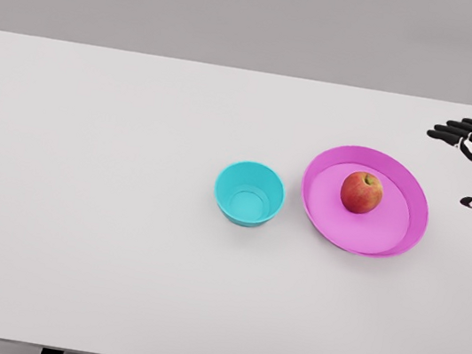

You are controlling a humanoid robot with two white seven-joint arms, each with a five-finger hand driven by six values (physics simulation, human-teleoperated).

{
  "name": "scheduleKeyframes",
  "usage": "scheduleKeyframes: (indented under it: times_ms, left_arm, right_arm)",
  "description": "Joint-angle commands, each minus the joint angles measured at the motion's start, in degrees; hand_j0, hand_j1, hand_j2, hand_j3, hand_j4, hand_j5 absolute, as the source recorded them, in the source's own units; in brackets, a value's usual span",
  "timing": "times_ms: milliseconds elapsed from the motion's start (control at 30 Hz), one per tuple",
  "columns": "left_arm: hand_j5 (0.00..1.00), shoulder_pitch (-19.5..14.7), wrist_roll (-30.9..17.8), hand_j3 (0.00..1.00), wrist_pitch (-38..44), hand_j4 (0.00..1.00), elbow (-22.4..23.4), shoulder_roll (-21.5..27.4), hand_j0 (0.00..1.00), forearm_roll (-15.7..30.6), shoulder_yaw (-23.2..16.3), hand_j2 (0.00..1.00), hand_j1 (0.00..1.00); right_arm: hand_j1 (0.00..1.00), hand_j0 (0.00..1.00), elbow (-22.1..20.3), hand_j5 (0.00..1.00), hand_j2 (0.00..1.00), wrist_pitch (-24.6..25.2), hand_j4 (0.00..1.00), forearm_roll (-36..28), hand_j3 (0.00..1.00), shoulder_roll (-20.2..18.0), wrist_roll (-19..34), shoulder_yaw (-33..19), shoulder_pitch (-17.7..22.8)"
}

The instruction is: Put the apple from the pink plate into the blue bowl with your right arm

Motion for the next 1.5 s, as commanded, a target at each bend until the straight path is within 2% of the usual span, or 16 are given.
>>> scheduleKeyframes:
  times_ms: [0, 200, 233, 267, 300, 400, 433, 533, 567, 667, 733, 1000, 1133, 1200, 1300, 1467]
  left_arm:
    - [1.0, 0.0, 0.0, 1.0, 0.0, 1.0, 0.0, 0.0, 1.0, 0.0, 0.0, 1.0, 1.0]
    - [1.0, 0.0, 0.0, 1.0, 0.0, 1.0, 0.1, 0.0, 1.0, 0.0, 0.0, 1.0, 1.0]
    - [1.0, 0.0, 0.0, 1.0, 0.0, 1.0, 0.1, 0.0, 1.0, 0.0, 0.0, 1.0, 1.0]
    - [1.0, 0.0, 0.0, 1.0, 0.0, 1.0, 0.0, 0.0, 1.0, 0.0, -0.1, 1.0, 1.0]
    - [1.0, 0.0, 0.0, 1.0, 0.0, 1.0, 0.1, 0.0, 1.0, 0.0, -0.1, 1.0, 1.0]
    - [1.0, 0.0, 0.0, 1.0, 0.0, 1.0, 0.0, 0.0, 1.0, 0.0, 0.0, 1.0, 1.0]
    - [1.0, 0.0, 0.0, 1.0, 0.0, 1.0, 0.0, 0.0, 1.0, 0.0, 0.0, 1.0, 1.0]
    - [1.0, 0.0, 0.0, 1.0, 0.0, 1.0, 0.1, 0.0, 1.0, 0.0, 0.0, 1.0, 1.0]
    - [1.0, 0.0, 0.0, 1.0, 0.0, 1.0, 0.0, 0.0, 1.0, 0.0, -0.1, 1.0, 1.0]
    - [1.0, 0.0, 0.0, 1.0, 0.0, 1.0, 0.1, 0.0, 1.0, 0.0, -0.1, 1.0, 1.0]
    - [1.0, 0.0, 0.0, 1.0, 0.0, 1.0, 0.0, 0.0, 1.0, 0.0, -0.1, 1.0, 1.0]
    - [1.0, 0.0, 0.0, 1.0, 0.0, 1.0, 0.0, 0.0, 1.0, 0.0, 0.0, 1.0, 1.0]
    - [1.0, 0.0, 0.0, 1.0, 0.0, 1.0, 0.0, 0.0, 1.0, 0.0, -0.1, 1.0, 1.0]
    - [1.0, 0.0, 0.0, 1.0, 0.0, 1.0, 0.0, 0.0, 1.0, 0.0, 0.0, 1.0, 1.0]
    - [1.0, 0.0, 0.0, 1.0, 0.0, 1.0, 0.0, 0.0, 1.0, 0.0, 0.0, 1.0, 1.0]
    - [1.0, 0.0, 0.0, 1.0, 0.0, 1.0, 0.0, 0.0, 1.0, 0.0, 0.0, 1.0, 1.0]
  right_arm:
    - [1.0, 1.0, 0.0, 1.0, 1.0, 0.0, 1.0, -0.4, 1.0, 0.0, 0.0, 0.3, 0.0]
    - [1.0, 1.0, 2.4, 1.0, 1.0, 0.0, 1.0, -1.0, 1.0, -0.6, -0.6, 0.4, 0.0]
    - [1.0, 1.0, 2.7, 1.0, 1.0, 0.0, 1.0, -0.4, 1.0, -0.4, 0.9, 0.8, -0.1]
    - [1.0, 1.0, 2.7, 1.0, 1.0, 0.0, 1.0, -0.3, 1.0, -0.2, 4.4, 1.0, -0.2]
    - [1.0, 1.0, 2.8, 1.0, 1.0, 0.0, 1.0, -0.5, 1.0, 0.1, 11.1, 1.1, -1.1]
    - [1.0, 1.0, 2.7, 1.0, 1.0, 0.0, 1.0, -0.8, 1.0, 1.4, 26.3, 1.3, -6.2]
    - [1.0, 1.0, 2.8, 1.0, 1.0, 0.0, 1.0, -0.9, 1.0, 2.3, 29.6, 1.3, -8.0]
    - [1.0, 1.0, 3.1, 1.0, 1.0, 0.0, 1.0, -0.9, 1.0, 3.5, 29.6, 1.9, -10.0]
    - [1.0, 1.0, 3.9, 1.0, 1.0, 0.0, 1.0, -1.0, 1.0, 4.1, 29.6, 5.3, -12.6]
    - [1.0, 1.0, 11.8, 1.0, 1.0, 0.0, 1.0, -1.1, 1.0, 8.3, 29.6, 15.3, -22.6]
    - [1.0, 1.0, 13.4, 1.0, 1.0, 0.0, 1.0, -1.1, 1.0, 9.2, 29.6, 16.5, -23.6]
    - [1.0, 1.0, 13.0, 1.0, 1.0, 0.0, 1.0, -0.8, 1.0, 10.4, 29.6, 18.0, -26.6]
    - [1.0, 1.0, 13.5, 1.0, 1.0, 0.0, 1.0, -0.6, 1.0, 13.6, 29.6, 22.8, -28.5]
    - [1.0, 1.0, 13.9, 1.0, 1.0, 0.0, 1.0, -0.5, 1.0, 13.6, 29.6, 23.2, -28.6]
    - [1.0, 1.0, 16.7, 1.0, 1.0, 0.0, 1.0, -0.5, 1.0, 14.4, 29.6, 23.6, -28.7]
    - [1.0, 1.0, 17.0, 1.0, 1.0, 0.0, 1.0, -0.4, 1.0, 14.9, 29.6, 24.6, -28.7]
